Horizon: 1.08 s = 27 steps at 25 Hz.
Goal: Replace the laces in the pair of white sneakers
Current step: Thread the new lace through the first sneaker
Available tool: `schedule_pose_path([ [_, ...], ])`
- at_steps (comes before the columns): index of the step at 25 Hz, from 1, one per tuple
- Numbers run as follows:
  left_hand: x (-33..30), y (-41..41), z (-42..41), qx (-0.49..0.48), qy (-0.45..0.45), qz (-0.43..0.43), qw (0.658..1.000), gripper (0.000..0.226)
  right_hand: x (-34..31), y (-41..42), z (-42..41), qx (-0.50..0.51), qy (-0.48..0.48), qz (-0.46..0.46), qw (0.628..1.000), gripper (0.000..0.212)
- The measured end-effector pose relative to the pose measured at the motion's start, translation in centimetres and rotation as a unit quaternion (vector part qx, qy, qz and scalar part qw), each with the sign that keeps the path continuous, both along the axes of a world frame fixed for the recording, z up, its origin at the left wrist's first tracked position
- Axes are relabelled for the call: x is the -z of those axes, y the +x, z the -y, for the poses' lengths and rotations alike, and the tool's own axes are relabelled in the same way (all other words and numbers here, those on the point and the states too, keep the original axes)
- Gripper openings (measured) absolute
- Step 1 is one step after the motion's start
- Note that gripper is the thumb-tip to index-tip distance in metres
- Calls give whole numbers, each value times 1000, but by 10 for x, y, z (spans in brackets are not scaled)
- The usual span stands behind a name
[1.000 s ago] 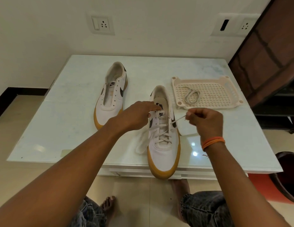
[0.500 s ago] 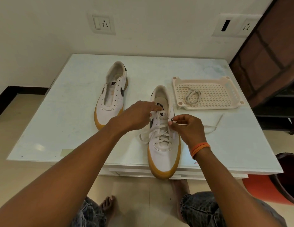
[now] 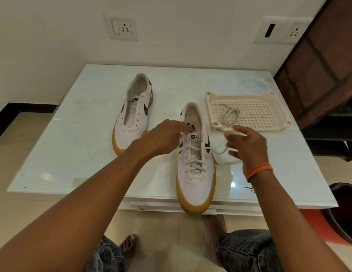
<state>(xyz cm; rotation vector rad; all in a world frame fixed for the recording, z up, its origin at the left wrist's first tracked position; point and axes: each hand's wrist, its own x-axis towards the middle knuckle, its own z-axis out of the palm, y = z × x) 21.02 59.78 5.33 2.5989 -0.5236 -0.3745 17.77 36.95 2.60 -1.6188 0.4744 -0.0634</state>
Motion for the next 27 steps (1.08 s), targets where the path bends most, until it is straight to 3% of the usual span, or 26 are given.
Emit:
schedule_pose_path([
  [3, 1, 1, 0, -6, 2, -2, 1000, 52, 9, -8, -28, -150, -106, -6, 983, 28],
  [5, 1, 1, -1, -7, 5, -4, 1000, 53, 13, -8, -32, -171, -212, 27, 962, 19],
  [8, 1, 1, -1, -8, -1, -4, 1000, 51, 15, -7, -27, -199, -257, 36, 945, 10],
  [11, 0, 1, -1, -7, -3, 2, 1000, 52, 13, -3, -22, -186, -329, 61, 924, 11],
  [13, -1, -1, -2, -2, -3, 2, 1000, 52, 12, 4, -8, -108, -376, 95, 915, 16],
  [16, -3, -1, -2, -4, 0, 3, 1000, 49, 12, 10, 14, 16, -334, 136, 932, 11],
  [18, -4, -1, 0, -8, -1, -4, 1000, 45, 15, 10, 12, 30, -254, 119, 959, 6],
  [21, -7, -4, 2, 1, 22, -2, 1000, 42, 17, 9, -2, -25, -163, 74, 983, 21],
  [23, -12, -9, 6, 13, 17, 10, 1000, 37, 16, 7, -8, -81, -189, 56, 977, 29],
  [27, -14, -22, 17, 29, 35, 78, 996, 23, 19, 3, -16, -173, -254, 71, 949, 18],
])
